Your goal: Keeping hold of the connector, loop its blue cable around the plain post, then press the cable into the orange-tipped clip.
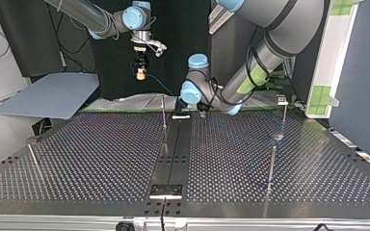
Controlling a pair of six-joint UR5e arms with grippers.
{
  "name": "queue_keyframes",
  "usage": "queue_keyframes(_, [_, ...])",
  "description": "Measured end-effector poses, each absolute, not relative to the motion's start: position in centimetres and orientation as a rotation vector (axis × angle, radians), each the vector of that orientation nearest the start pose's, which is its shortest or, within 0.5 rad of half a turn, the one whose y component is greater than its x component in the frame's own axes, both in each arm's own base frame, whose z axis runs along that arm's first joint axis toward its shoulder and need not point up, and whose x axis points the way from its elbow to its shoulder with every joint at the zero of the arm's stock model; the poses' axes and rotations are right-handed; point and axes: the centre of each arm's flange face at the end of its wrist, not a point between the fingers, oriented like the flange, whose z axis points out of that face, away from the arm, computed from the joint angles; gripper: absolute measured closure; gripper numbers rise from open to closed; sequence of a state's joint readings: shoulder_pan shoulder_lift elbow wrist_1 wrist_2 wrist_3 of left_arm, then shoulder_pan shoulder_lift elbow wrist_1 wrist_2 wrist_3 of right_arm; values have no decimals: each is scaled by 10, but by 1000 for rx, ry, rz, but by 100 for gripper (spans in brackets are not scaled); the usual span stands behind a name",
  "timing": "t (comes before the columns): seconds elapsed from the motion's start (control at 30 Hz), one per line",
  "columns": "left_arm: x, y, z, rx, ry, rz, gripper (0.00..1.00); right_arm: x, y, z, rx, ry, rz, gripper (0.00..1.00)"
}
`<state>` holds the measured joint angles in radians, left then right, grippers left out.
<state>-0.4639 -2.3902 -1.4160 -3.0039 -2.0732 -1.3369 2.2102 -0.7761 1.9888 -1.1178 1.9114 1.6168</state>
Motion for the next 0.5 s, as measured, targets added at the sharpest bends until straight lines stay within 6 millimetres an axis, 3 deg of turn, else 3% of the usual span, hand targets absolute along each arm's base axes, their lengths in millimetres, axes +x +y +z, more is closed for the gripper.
queue_keyframes(0.13, [530, -378, 69, 445, 2024, 341, 0, 394, -361, -15, 1495, -1123, 1383, 100])
queue_keyframes(0.5, [516, -402, 64, 460, 2041, 177, 0, 394, -360, -16, 1500, -1123, 1382, 100])
